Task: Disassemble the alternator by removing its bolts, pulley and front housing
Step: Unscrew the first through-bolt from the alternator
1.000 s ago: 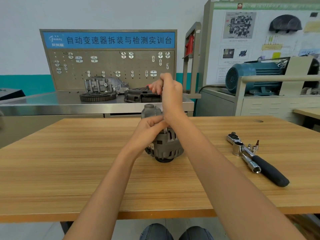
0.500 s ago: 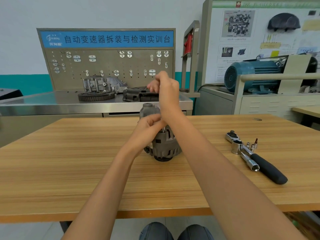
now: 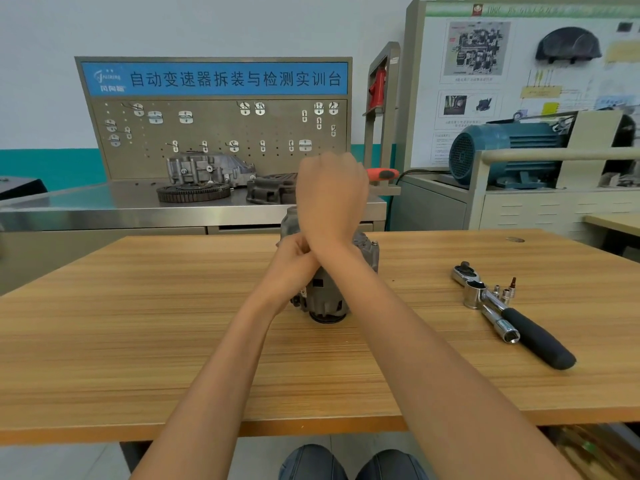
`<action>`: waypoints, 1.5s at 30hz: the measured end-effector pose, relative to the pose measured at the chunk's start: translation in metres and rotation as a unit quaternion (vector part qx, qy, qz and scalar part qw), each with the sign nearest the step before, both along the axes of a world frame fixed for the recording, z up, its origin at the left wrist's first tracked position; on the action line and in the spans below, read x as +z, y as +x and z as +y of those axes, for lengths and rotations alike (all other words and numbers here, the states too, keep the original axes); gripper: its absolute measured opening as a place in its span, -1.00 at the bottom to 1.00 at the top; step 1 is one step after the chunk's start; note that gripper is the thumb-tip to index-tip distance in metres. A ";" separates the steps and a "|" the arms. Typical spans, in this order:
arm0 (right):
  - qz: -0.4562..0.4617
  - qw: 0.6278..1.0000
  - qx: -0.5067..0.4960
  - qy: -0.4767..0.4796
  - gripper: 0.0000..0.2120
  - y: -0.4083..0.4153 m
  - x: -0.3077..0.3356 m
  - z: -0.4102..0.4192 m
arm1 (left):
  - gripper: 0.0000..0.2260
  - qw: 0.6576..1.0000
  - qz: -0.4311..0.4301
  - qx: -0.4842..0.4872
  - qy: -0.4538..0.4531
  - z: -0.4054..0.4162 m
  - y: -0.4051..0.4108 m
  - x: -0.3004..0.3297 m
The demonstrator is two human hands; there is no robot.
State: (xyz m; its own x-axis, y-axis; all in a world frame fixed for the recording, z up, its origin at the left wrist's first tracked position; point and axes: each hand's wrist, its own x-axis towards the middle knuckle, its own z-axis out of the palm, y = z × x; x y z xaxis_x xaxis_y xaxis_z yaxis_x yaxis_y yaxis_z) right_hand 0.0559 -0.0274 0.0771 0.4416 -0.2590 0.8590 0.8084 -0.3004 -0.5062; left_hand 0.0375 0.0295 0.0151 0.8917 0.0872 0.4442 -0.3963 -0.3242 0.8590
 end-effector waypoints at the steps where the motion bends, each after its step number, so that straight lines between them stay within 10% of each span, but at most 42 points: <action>1: 0.016 0.999 0.036 0.006 -0.65 0.001 0.001 -0.001 | -0.81 1.000 -0.001 -0.001 0.006 0.000 0.000 0.000; 9: 0.182 0.879 0.427 0.109 -0.58 0.012 0.014 -0.018 | -0.84 0.999 -0.018 -0.051 -0.004 -0.001 -0.005 0.002; 17: -0.034 0.999 -0.021 -0.034 -0.78 0.002 -0.006 -0.003 | -0.82 1.000 -0.010 0.004 0.008 0.004 0.002 -0.005; 28: 0.193 0.888 0.411 0.070 -0.41 0.018 0.017 -0.017 | -0.85 0.998 -0.025 -0.054 -0.022 -0.002 -0.004 0.002; 38: -0.015 0.999 -0.001 -0.032 -0.62 0.001 -0.002 -0.004 | -0.70 1.000 -0.020 -0.003 0.001 0.002 0.001 -0.004; 45: 0.187 0.902 0.381 0.083 -0.50 0.013 0.014 -0.017 | -0.81 0.998 -0.034 -0.053 -0.021 -0.003 -0.003 0.000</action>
